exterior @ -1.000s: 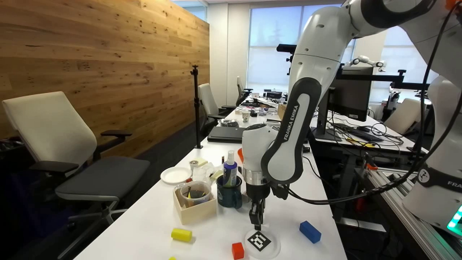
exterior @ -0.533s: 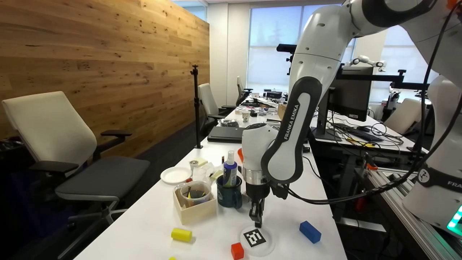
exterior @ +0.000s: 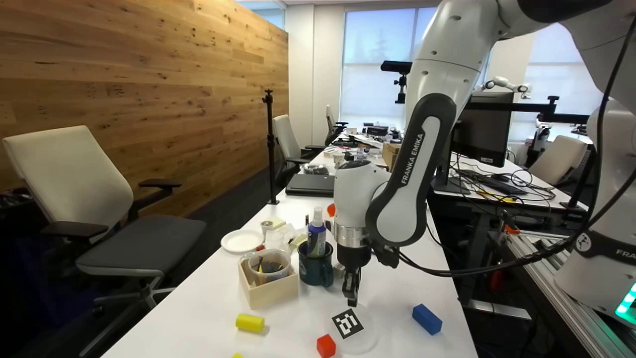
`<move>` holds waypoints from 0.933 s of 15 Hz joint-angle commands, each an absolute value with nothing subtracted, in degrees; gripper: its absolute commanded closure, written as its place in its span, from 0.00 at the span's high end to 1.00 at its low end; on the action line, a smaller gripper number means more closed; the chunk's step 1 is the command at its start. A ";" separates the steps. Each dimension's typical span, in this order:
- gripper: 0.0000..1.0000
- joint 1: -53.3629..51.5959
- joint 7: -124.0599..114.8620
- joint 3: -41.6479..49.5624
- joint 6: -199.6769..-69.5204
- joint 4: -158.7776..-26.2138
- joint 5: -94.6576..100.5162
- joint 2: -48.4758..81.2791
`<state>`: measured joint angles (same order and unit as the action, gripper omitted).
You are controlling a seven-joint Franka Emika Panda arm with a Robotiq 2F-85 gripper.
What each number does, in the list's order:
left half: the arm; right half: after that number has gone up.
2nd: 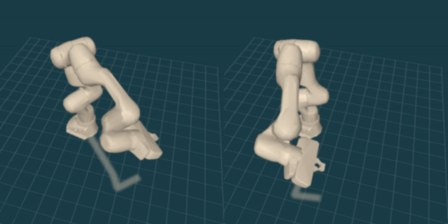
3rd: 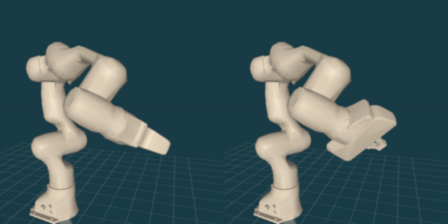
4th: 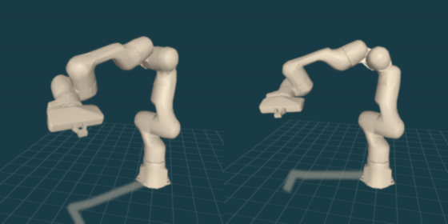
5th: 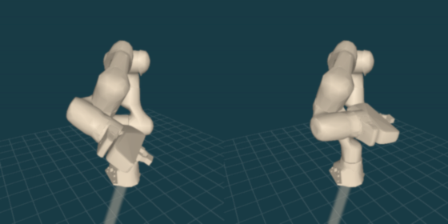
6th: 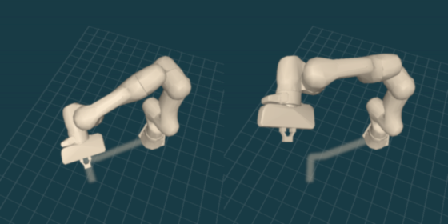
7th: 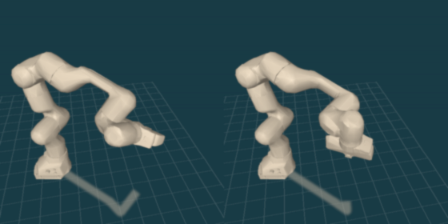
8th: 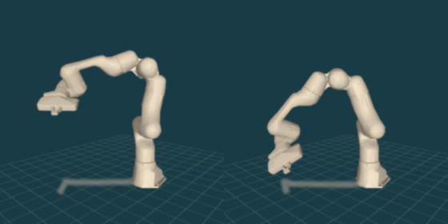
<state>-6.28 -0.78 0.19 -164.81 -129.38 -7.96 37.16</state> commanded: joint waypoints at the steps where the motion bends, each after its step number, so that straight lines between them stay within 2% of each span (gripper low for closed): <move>1: 0.01 -8.91 -3.95 2.58 -167.22 -136.79 -4.44 28.95; 8: 0.01 -9.29 -5.94 2.23 -168.55 -142.72 -4.10 22.13; 14: 0.01 -5.08 -3.36 -2.61 -167.81 -141.04 -6.06 18.08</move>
